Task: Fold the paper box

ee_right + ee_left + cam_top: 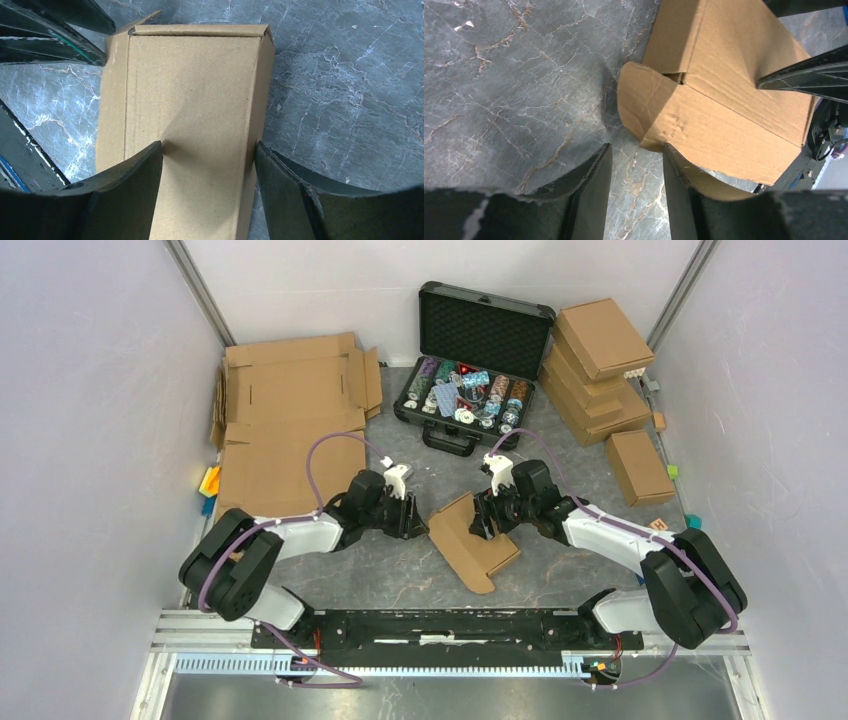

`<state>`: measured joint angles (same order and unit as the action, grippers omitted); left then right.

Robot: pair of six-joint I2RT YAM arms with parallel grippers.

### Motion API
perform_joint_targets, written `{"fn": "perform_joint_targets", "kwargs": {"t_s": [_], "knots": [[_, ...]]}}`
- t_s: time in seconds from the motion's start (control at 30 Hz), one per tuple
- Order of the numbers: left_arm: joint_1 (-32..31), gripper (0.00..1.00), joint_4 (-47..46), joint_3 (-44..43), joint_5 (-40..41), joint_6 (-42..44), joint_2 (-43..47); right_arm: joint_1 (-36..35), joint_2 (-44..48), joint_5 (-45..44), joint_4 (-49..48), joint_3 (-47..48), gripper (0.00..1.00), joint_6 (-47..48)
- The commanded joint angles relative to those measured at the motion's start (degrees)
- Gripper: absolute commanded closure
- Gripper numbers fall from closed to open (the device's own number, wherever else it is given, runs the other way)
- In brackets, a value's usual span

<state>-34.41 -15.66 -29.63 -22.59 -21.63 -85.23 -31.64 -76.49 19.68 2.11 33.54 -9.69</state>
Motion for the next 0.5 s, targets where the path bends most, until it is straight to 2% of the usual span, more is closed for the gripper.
{"fn": "perform_joint_targets", "kwargs": {"t_s": [0.0, 0.13, 0.27, 0.33, 0.47], "knots": [[0.0, 0.49, 1.1, 0.9, 1.0, 0.7, 6.1, -0.2, -0.2, -3.0, 4.8, -0.4, 0.26, 2.1], [0.0, 0.43, 3.0, 2.0, 2.6, 1.5, 10.3, -0.2, 4.0, -5.5, 6.9, -0.7, 0.13, 3.7], [0.0, 0.41, 2.1, 4.1, 6.1, 1.3, 13.5, -0.2, 8.2, -7.0, 9.8, -1.2, 0.07, 4.2], [0.0, 0.41, 2.5, 4.8, 5.9, 0.8, 15.1, -0.2, 10.8, -8.0, 10.7, -1.9, 0.07, 3.6], [0.0, 0.41, 6.6, 5.9, 7.4, -1.7, 19.5, 0.0, 15.3, -13.8, 12.1, -3.1, 0.16, 1.8]]}}
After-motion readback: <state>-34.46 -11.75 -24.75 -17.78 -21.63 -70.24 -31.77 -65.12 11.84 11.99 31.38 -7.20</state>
